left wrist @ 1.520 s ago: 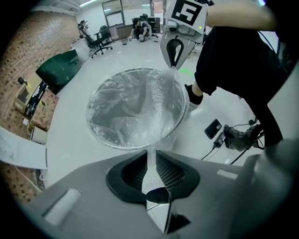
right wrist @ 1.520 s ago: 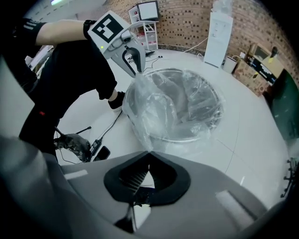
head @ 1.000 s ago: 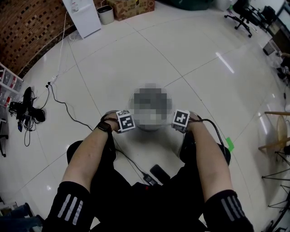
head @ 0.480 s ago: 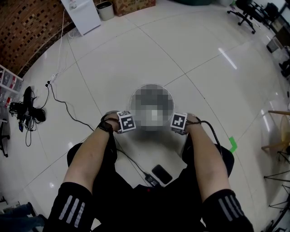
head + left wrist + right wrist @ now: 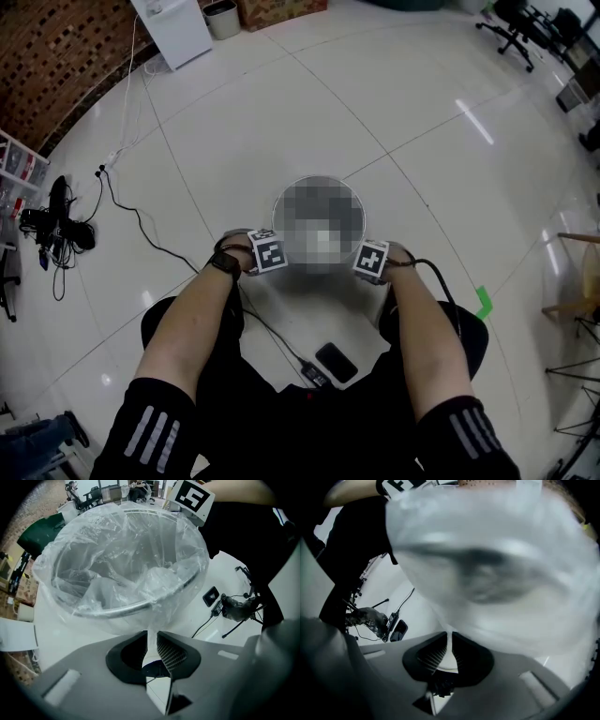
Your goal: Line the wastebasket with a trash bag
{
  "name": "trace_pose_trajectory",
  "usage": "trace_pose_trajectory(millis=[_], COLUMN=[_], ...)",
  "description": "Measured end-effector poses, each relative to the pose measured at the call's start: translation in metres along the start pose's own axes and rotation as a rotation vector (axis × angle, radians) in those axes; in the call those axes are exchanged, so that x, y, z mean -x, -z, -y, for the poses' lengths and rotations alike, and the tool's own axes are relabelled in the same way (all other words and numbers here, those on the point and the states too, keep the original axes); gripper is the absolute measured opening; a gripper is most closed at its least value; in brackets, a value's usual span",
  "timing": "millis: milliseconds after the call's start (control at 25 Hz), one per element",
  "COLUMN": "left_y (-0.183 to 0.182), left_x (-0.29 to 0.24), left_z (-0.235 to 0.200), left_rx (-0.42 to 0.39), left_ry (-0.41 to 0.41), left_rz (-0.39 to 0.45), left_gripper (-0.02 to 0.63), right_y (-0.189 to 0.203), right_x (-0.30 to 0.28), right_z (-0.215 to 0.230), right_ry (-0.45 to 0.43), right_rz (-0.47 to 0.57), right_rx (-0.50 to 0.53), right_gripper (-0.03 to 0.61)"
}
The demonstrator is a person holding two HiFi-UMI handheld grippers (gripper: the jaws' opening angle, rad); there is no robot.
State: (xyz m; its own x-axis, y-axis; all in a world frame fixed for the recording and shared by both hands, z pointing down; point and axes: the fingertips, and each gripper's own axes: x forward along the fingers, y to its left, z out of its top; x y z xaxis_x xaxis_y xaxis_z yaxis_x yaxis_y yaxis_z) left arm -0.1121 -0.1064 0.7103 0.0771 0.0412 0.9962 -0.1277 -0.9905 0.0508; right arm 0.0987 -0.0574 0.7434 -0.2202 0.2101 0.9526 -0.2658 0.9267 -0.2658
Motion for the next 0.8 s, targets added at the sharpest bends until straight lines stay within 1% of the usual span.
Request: trace_pose_trajectory(millis=[40,120,240,360,440,560,720,800], left_y=[-0.003,-0.009,-0.006,0.002,0.005,0.007,0.008,0.012], left_x=[0.003,0.012,0.027,0.039,0.048,0.066,0.088,0.096], left_z=[-0.002,-0.004,-0.002,0.009,0.013,0.009,-0.005,-0.009], left_rx=[0.003,0.012,0.023,0.048,0.063,0.090,0.143,0.161], left_ry=[-0.001,-0.007,0.002,0.070,0.105,0.114,0.125,0.151], left_rz=[0.012,0.037,0.042,0.028,0.035,0.067,0.123,0.143], left_gripper=[0.066,0.092,0.112,0.121,0.126,0.129,0.129,0.137], right_y=[-0.002,-0.001,0.008,0.009,0.005,-0.002,-0.003,-0.008], right_x=[0.004,0.017,0.039,0.063,0.083,0.113,0.149,0.162], right_z=[-0.005,-0.009,-0.009,0.002,0.003,0.009,0.033,0.051], right_ry=[-0.027,-0.043,-0.029,0.028,0.034,0.051,0.119,0.161], right_rz=[0.023,0.038,0.015,0.022,0.059,0.117,0.185,0.241], right_rx=[-0.012,-0.025,-0.025,0.011,0.000,-0.026,-0.093,-0.111], right_gripper=[0.060,0.111,0.114,0.123,0.123,0.123,0.123,0.123])
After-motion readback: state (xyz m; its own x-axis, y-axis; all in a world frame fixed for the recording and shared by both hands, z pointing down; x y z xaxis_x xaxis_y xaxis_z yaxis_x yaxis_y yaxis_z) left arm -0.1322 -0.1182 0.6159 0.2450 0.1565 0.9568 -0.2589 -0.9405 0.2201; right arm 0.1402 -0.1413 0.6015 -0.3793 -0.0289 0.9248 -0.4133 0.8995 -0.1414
